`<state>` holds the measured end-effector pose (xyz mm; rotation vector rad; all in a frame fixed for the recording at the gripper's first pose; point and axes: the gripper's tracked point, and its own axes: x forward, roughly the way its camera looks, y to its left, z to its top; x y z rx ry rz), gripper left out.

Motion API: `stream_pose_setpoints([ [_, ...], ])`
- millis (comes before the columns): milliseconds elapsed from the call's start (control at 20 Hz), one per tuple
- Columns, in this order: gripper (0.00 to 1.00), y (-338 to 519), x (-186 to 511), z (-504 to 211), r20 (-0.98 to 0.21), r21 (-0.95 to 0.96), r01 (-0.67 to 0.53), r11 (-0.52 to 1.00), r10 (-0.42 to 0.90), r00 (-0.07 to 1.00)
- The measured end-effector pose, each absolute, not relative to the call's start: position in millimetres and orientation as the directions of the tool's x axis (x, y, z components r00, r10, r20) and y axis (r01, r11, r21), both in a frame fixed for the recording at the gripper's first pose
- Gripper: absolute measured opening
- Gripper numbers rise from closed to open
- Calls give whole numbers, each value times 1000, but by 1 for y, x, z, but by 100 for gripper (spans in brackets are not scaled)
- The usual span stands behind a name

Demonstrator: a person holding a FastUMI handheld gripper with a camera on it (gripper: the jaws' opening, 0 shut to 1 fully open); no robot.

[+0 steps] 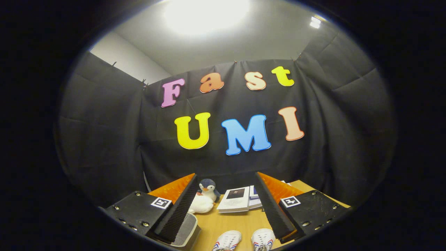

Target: Open the storage box then place both shoes into the box .Put the left shoe in first, then the right shoe, with the right side of both shoes facing outward in a uniform manner.

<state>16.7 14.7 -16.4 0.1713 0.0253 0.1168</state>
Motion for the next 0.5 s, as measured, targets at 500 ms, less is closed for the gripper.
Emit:
stream_pose_setpoints([
  [500,97,44,18,-97,-190,612,-156,775,335,923],
])
